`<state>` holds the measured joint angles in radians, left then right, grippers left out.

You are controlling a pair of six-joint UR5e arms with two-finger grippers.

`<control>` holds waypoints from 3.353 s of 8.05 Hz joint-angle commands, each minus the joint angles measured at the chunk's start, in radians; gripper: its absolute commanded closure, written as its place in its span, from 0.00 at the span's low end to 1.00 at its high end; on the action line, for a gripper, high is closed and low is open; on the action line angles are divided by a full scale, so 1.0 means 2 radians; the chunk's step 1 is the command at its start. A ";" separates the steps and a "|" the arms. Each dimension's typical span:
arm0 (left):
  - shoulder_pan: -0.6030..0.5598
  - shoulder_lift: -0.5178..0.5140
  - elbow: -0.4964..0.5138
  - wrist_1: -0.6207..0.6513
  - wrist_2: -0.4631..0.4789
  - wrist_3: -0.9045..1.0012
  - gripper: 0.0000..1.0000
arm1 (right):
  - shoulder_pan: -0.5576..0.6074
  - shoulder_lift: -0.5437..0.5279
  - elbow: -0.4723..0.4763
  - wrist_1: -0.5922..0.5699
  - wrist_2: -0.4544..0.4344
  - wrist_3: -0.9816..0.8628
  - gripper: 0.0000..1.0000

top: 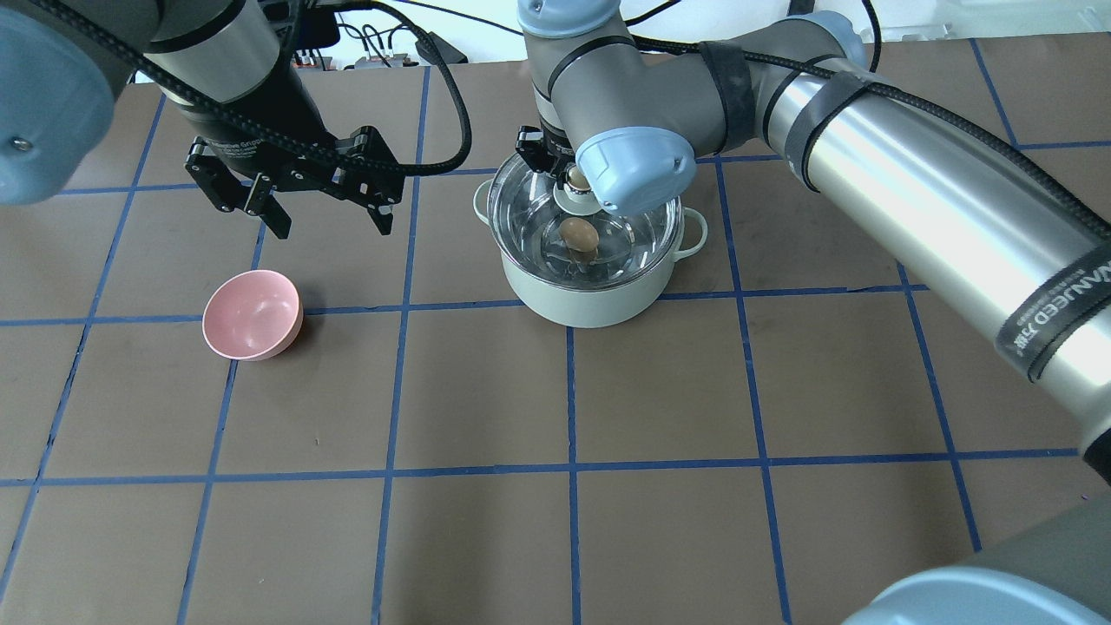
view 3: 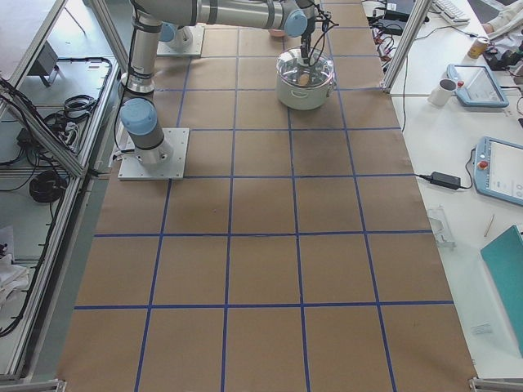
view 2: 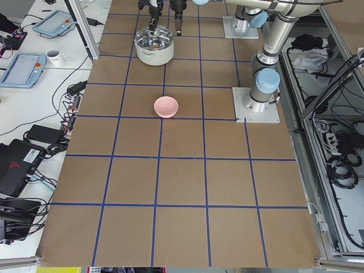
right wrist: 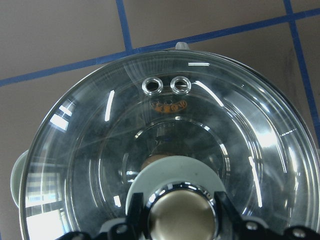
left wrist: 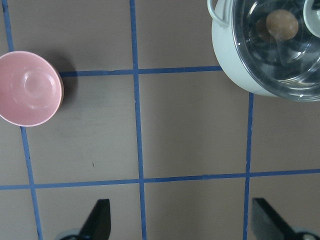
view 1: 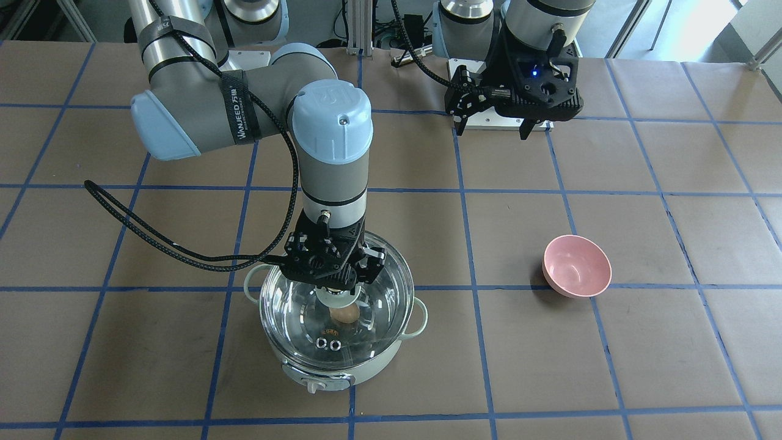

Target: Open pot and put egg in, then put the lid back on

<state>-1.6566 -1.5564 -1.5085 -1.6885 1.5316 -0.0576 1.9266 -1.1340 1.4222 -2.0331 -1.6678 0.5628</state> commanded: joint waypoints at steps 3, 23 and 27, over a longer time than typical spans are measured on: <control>0.020 0.000 0.000 0.007 -0.010 0.046 0.00 | 0.000 -0.001 0.001 0.000 -0.007 -0.006 1.00; 0.018 0.007 -0.003 -0.003 -0.016 0.041 0.00 | -0.136 -0.115 0.003 0.127 0.013 -0.265 0.00; 0.018 0.007 -0.002 -0.003 -0.016 0.040 0.00 | -0.174 -0.200 0.005 0.212 0.038 -0.330 0.00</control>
<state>-1.6197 -1.5427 -1.5128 -1.6951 1.4987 0.0234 1.5971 -1.4731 1.4308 -1.6682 -1.5922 -0.0469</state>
